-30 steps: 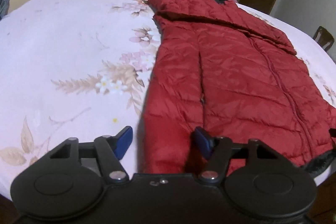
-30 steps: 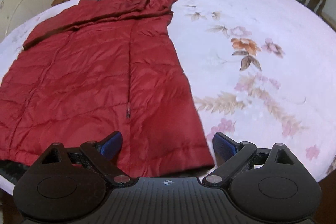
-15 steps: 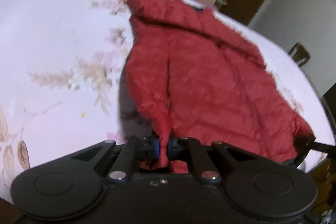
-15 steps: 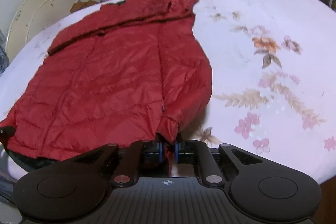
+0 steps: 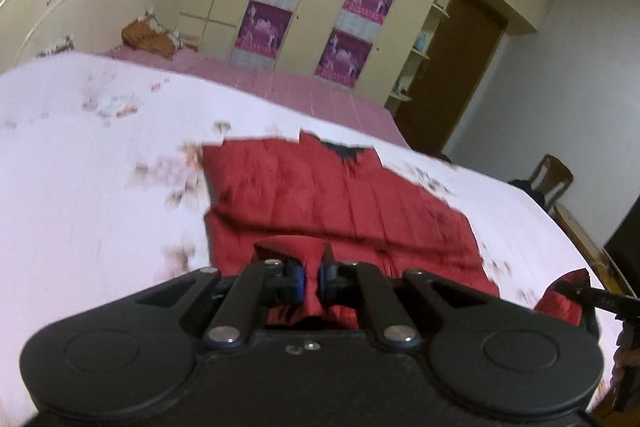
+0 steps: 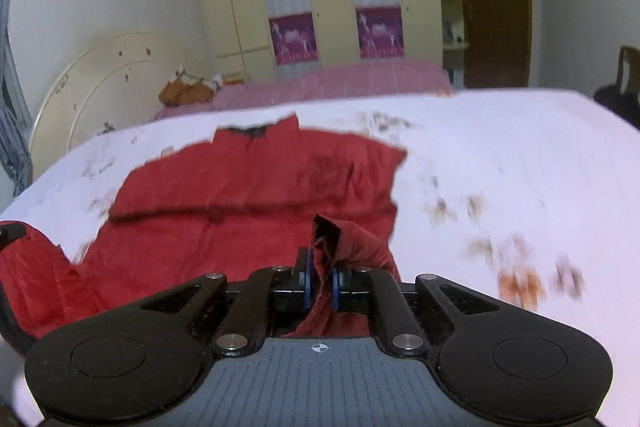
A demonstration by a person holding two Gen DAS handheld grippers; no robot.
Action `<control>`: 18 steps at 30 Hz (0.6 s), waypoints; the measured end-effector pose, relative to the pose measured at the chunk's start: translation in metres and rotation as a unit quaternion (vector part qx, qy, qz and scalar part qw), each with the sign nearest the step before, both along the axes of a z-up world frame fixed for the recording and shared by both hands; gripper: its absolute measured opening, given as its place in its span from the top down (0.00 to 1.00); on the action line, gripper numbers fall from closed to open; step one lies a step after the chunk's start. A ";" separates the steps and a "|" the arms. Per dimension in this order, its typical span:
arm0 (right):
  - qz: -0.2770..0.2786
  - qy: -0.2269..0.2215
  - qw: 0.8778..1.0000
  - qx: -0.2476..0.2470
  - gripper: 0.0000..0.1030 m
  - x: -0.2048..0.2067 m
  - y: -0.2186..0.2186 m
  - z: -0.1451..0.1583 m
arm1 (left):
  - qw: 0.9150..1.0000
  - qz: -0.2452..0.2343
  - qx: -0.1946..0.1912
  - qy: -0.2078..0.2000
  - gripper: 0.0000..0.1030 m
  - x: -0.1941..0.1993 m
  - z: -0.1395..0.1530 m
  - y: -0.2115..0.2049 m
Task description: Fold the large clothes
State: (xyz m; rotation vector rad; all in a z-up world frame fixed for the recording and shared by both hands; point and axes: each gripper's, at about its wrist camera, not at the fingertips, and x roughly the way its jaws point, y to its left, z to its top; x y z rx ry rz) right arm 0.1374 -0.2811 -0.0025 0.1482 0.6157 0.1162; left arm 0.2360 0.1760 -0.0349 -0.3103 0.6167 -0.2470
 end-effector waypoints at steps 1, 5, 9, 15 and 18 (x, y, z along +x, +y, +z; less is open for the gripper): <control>0.000 -0.005 1.000 0.002 0.92 0.014 0.000 0.002 | 1.000 0.003 0.001 -0.003 0.94 0.010 0.002 -0.002; 0.000 -0.017 1.000 0.007 0.92 0.060 -0.004 0.005 | 1.000 0.011 0.008 -0.011 0.94 0.049 0.005 -0.010; 0.003 -0.020 1.000 0.008 0.92 0.101 -0.007 0.003 | 1.000 0.019 0.012 -0.013 0.94 0.083 0.005 -0.016; 0.001 -0.022 1.000 0.012 0.92 0.161 -0.017 0.000 | 0.999 0.038 0.020 -0.014 0.94 0.134 0.003 -0.023; -0.007 -0.021 1.000 0.023 0.92 0.188 -0.023 -0.005 | 0.998 0.048 0.028 -0.018 0.94 0.157 0.002 -0.025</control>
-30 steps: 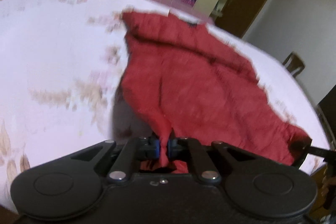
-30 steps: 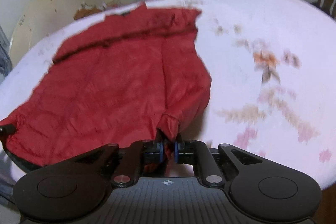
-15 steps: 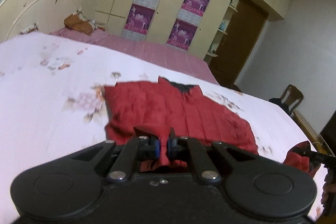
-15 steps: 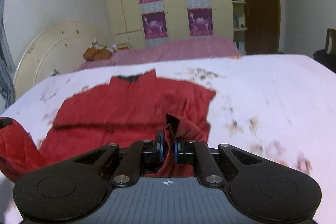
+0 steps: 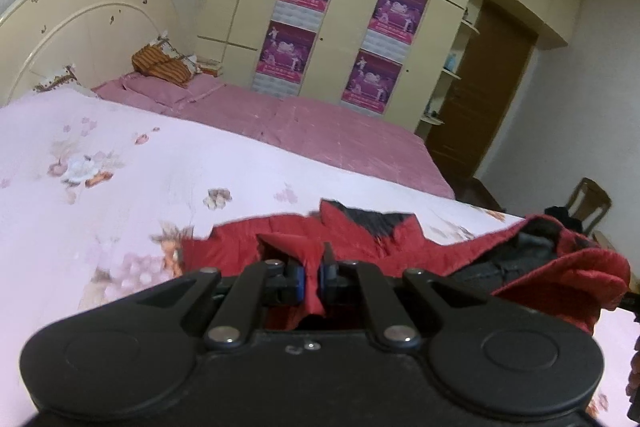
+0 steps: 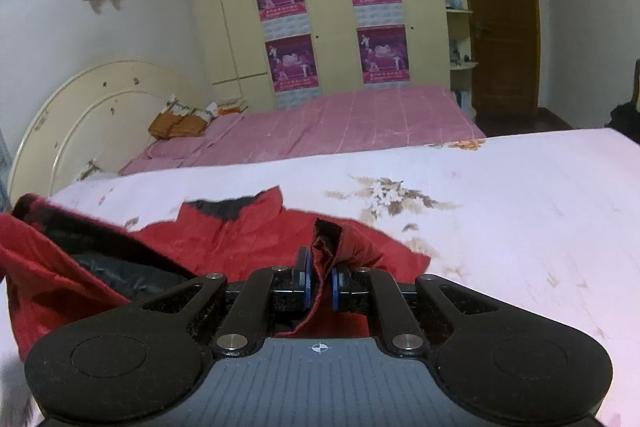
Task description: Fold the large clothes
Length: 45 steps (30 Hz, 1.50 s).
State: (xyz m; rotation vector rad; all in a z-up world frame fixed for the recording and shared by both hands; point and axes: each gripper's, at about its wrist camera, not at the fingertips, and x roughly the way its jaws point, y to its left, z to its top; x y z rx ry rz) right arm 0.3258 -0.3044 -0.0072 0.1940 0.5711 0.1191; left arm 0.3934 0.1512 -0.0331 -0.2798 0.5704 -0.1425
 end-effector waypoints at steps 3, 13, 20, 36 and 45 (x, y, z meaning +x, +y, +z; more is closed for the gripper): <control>-0.003 0.000 1.000 -0.002 0.92 0.025 -0.004 -0.004 | 1.000 0.014 0.008 -0.002 0.94 0.024 -0.002 -0.002; -0.020 0.020 1.000 -0.009 0.92 0.120 -0.008 -0.033 | 0.997 0.055 0.052 0.018 0.94 0.100 -0.029 -0.013; -0.019 0.064 0.998 -0.011 0.92 0.173 -0.007 -0.065 | 0.992 0.076 0.085 0.052 0.93 0.142 -0.058 -0.027; -0.050 0.064 0.995 0.056 0.07 0.205 -0.016 -0.078 | 0.992 0.103 0.022 0.074 0.61 0.173 -0.074 -0.014; -0.057 0.008 0.998 0.002 0.07 0.192 -0.001 -0.052 | 0.995 0.088 0.052 -0.007 0.20 0.145 -0.051 -0.025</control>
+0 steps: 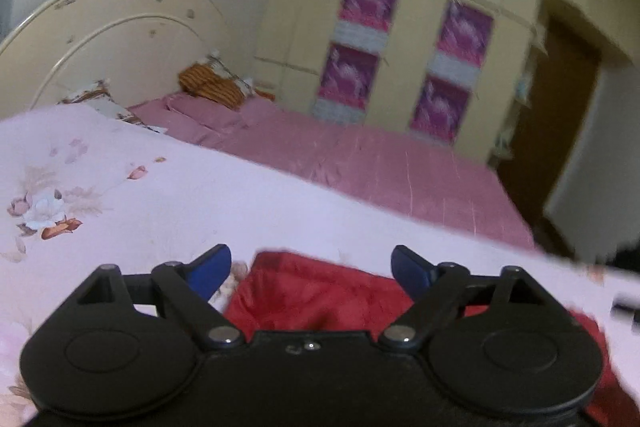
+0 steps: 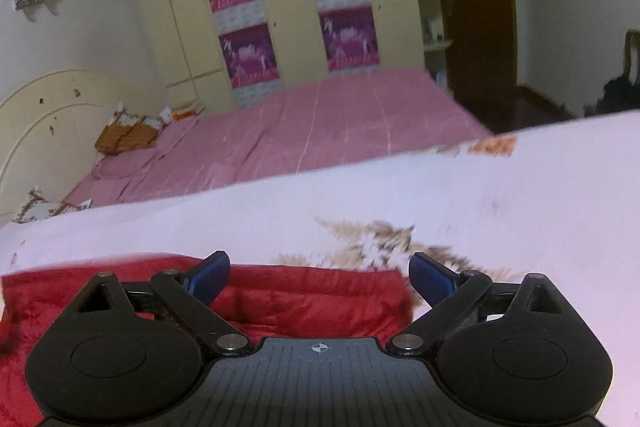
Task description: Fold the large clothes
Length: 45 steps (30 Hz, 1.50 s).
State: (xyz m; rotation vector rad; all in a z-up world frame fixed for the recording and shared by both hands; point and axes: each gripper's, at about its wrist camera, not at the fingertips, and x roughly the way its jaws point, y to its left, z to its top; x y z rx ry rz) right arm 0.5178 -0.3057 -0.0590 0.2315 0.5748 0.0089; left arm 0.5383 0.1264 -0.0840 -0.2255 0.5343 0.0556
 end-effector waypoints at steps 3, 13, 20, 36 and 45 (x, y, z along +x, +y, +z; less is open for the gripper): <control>0.035 -0.003 0.999 -0.017 0.26 -0.004 0.017 0.003 | 0.997 -0.057 0.056 0.016 0.23 -0.008 -0.013 -0.026; 0.085 0.033 0.991 -0.093 0.35 0.014 0.084 -0.052 | 0.991 -0.050 0.102 0.067 0.33 0.002 -0.057 -0.055; 0.049 0.059 0.988 -0.132 0.34 0.034 0.068 -0.088 | 0.992 -0.032 0.098 0.074 0.29 0.008 -0.068 -0.053; 0.105 0.028 0.992 -0.067 0.34 -0.046 0.079 -0.024 | 0.993 -0.073 0.086 0.032 0.25 -0.055 -0.003 -0.056; 0.108 0.044 0.990 -0.079 0.34 -0.090 0.105 -0.049 | 0.992 -0.043 0.090 0.077 0.24 -0.089 -0.038 -0.064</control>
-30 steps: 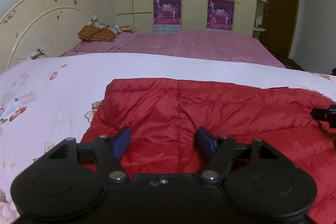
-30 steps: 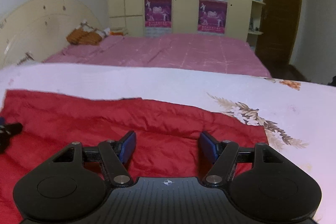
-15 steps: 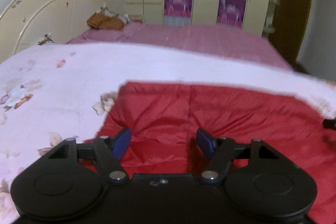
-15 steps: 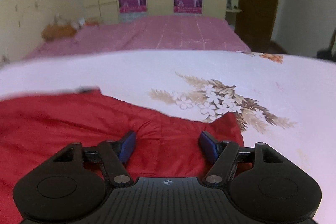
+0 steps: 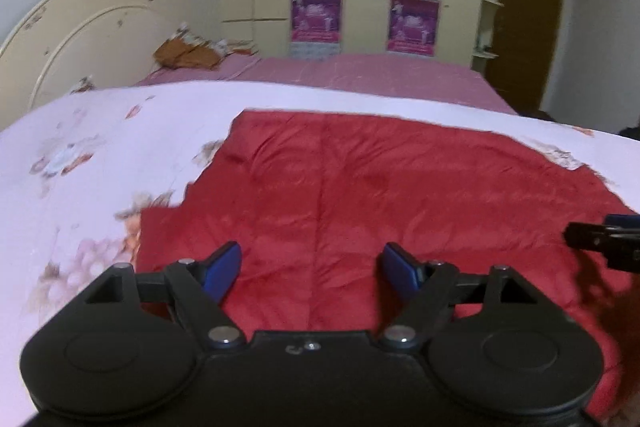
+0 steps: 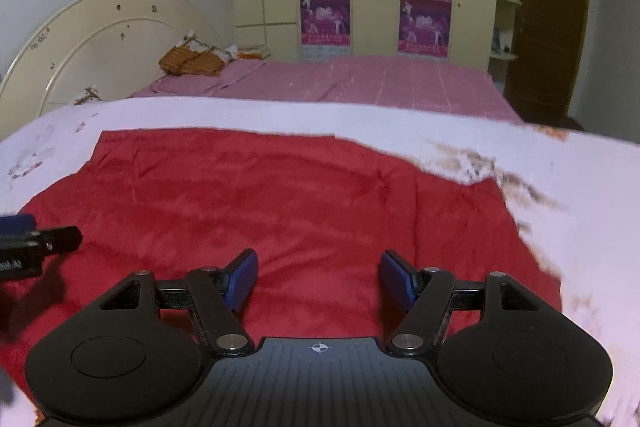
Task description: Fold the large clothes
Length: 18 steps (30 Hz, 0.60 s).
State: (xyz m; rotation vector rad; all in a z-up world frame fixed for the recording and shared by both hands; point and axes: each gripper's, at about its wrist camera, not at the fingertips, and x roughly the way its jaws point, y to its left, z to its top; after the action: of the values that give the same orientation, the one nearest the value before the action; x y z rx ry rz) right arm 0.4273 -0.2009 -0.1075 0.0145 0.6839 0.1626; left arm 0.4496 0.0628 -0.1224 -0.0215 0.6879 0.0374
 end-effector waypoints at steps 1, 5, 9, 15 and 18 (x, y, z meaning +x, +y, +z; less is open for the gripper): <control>-0.006 -0.002 1.000 -0.014 0.34 0.000 0.000 -0.004 | 1.000 0.001 0.005 0.005 0.23 0.002 -0.003 0.002; -0.029 0.006 0.999 -0.037 0.34 0.003 -0.017 -0.021 | 1.000 0.000 0.022 0.021 0.23 0.010 -0.009 0.001; -0.040 0.007 0.997 -0.060 0.34 0.000 -0.036 -0.029 | 0.999 0.004 0.020 0.027 0.23 0.014 -0.014 0.004; -0.041 -0.013 0.997 -0.063 0.34 -0.008 -0.037 -0.047 | 0.999 0.000 0.017 0.037 0.23 0.013 -0.021 0.007; -0.042 0.001 0.998 -0.051 0.34 0.000 -0.039 -0.044 | 0.999 -0.003 0.009 0.051 0.22 0.019 -0.021 0.012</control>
State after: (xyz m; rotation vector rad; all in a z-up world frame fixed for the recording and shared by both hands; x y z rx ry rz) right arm 0.4278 -0.2398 -0.1519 -0.0551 0.6924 0.0470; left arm 0.4684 0.0744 -0.1434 -0.0008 0.7891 0.0380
